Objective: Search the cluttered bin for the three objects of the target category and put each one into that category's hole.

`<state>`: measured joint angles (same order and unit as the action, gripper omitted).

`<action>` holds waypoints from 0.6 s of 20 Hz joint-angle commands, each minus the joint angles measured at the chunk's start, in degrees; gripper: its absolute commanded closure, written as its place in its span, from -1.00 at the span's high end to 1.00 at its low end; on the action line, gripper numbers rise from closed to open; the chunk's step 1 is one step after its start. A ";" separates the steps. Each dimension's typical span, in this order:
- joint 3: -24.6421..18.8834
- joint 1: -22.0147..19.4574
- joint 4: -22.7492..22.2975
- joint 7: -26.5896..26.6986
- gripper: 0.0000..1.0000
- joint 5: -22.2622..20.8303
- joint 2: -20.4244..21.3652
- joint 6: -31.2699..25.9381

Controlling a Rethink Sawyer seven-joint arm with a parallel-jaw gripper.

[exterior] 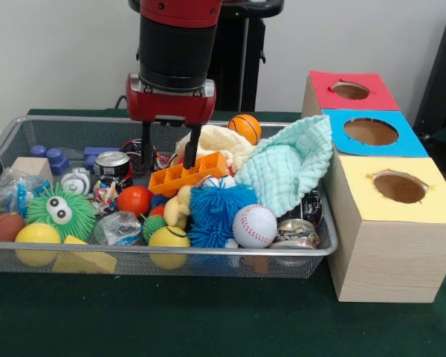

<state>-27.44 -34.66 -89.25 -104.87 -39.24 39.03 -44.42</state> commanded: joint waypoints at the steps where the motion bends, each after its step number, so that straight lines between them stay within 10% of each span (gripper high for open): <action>1: -3.91 -2.28 -5.54 7.25 1.00 -0.14 -1.52 5.90; 12: -1.45 -2.15 -7.20 3.68 1.00 -4.73 -5.77 16.10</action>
<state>-27.49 -35.99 -91.39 -104.87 -39.92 37.98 -35.83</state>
